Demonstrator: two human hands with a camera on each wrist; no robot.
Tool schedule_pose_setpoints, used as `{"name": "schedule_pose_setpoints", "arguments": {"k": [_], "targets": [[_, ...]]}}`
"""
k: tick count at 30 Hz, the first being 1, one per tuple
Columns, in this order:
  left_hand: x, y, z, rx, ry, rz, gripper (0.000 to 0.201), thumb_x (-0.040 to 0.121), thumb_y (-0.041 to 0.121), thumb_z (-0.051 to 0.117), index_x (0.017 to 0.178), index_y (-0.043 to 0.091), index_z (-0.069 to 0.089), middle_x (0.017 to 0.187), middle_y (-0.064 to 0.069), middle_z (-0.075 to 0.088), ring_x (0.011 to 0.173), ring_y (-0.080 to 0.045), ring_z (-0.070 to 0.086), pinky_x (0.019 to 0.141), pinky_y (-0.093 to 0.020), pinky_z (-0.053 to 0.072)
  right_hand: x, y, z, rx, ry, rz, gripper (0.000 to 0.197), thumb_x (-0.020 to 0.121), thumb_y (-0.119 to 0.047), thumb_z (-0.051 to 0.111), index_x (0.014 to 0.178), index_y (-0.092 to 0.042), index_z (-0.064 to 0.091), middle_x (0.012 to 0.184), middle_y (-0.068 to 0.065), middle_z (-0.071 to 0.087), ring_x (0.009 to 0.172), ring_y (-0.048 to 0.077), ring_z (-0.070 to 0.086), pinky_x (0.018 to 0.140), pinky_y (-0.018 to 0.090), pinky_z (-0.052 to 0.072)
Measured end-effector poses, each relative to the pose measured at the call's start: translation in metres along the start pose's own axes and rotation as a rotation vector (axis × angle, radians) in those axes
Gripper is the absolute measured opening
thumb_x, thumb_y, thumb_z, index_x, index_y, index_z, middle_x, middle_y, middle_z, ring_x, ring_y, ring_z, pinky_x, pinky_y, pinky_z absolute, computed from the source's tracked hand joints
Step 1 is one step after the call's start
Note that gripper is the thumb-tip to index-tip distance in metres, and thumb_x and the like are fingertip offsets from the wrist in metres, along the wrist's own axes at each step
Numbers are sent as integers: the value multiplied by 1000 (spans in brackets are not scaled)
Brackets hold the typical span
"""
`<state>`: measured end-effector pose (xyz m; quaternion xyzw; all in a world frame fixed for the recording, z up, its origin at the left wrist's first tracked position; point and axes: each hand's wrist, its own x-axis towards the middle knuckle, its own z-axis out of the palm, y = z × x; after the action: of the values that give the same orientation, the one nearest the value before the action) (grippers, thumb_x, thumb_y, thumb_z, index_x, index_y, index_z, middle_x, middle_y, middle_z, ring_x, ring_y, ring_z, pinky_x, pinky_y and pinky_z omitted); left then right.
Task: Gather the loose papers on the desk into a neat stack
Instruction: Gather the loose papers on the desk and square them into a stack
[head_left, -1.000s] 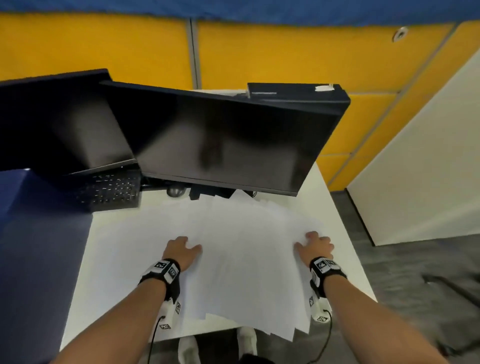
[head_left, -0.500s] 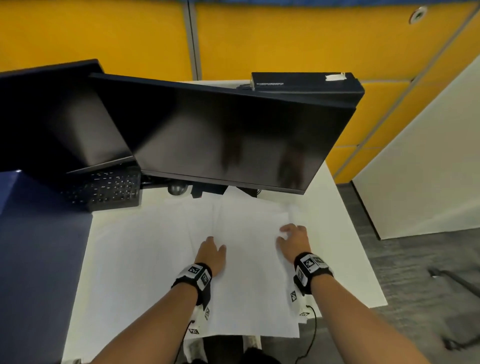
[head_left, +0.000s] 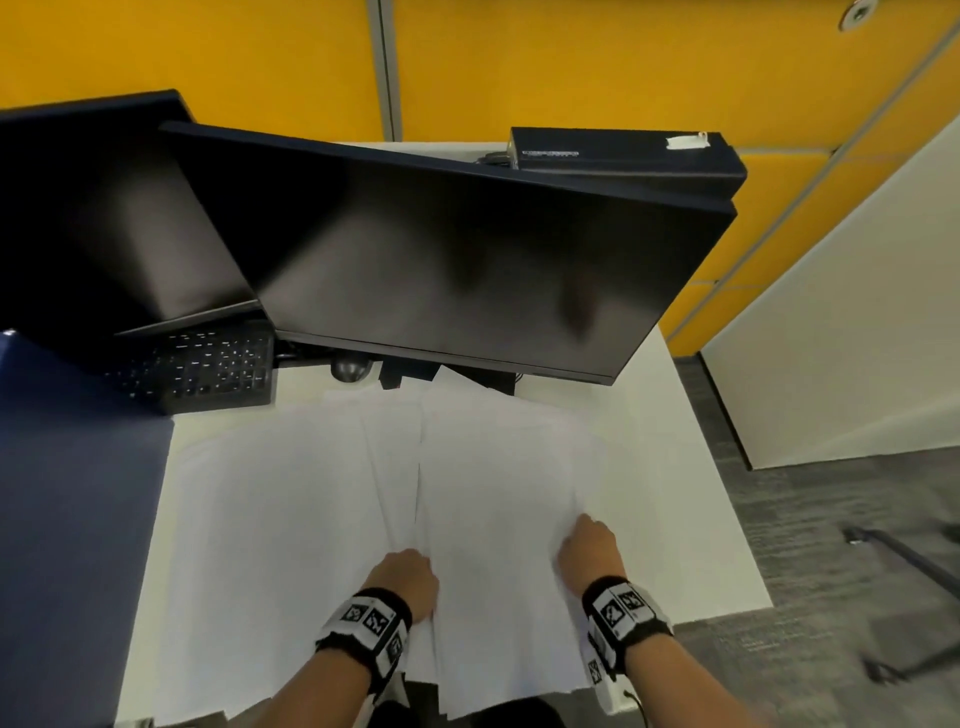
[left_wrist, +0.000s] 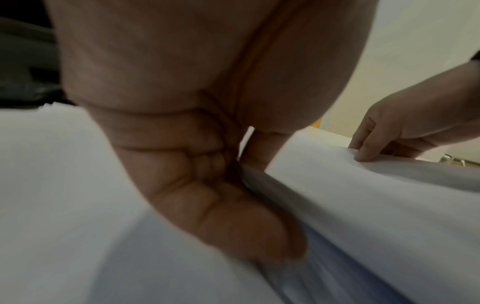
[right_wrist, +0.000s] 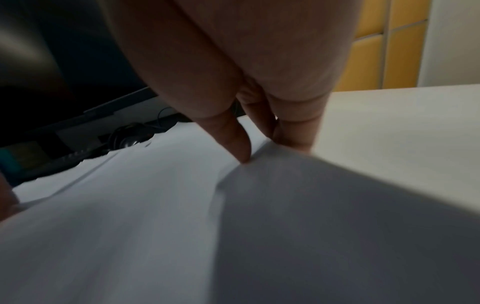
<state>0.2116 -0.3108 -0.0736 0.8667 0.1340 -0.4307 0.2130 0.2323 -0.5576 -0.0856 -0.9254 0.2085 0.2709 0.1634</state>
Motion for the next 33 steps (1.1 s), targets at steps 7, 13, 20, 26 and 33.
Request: {"name": "schedule_pose_setpoints", "arguments": {"k": [7, 13, 20, 26, 33], "targets": [[29, 22, -63, -207, 294, 66, 45, 98, 39, 49, 131, 9, 57, 125, -12, 66, 112, -29, 63, 95, -33, 50, 54, -10, -43, 277, 180, 159, 50, 98, -30, 49, 134, 4, 46, 136, 26, 40, 122, 43, 47, 102, 41, 41], [52, 41, -66, -312, 353, 115, 26, 94, 26, 62, 114, 11, 68, 121, -9, 68, 107, -27, 65, 89, -30, 51, 74, -50, -50, 311, 63, -35, 41, 96, -21, 50, 132, -1, 52, 130, 24, 54, 119, 38, 54, 98, 36, 42], [12, 3, -56, -134, 227, 71, 33, 89, 48, 63, 90, 16, 68, 89, -3, 69, 90, -25, 69, 77, -29, 52, 50, -13, -38, 183, 148, 178, 70, 90, -40, 59, 144, -4, 35, 142, 24, 36, 129, 44, 37, 104, 48, 38], [3, 6, -17, -65, 221, 116, 43, 94, 33, 60, 59, 15, 41, 62, -1, 52, 64, -21, 57, 63, -30, 50, 10, -28, 2, 136, 71, 130, 51, 96, -22, 51, 139, 1, 35, 136, 22, 40, 120, 38, 47, 102, 42, 43], [-6, -32, -35, -269, 289, 102, 24, 88, 42, 63, 101, 23, 67, 93, 9, 65, 92, -17, 66, 82, -24, 50, 14, -9, -14, 386, 62, 221, 70, 85, -28, 66, 144, -7, 36, 144, 20, 37, 130, 41, 42, 106, 49, 42]]}}
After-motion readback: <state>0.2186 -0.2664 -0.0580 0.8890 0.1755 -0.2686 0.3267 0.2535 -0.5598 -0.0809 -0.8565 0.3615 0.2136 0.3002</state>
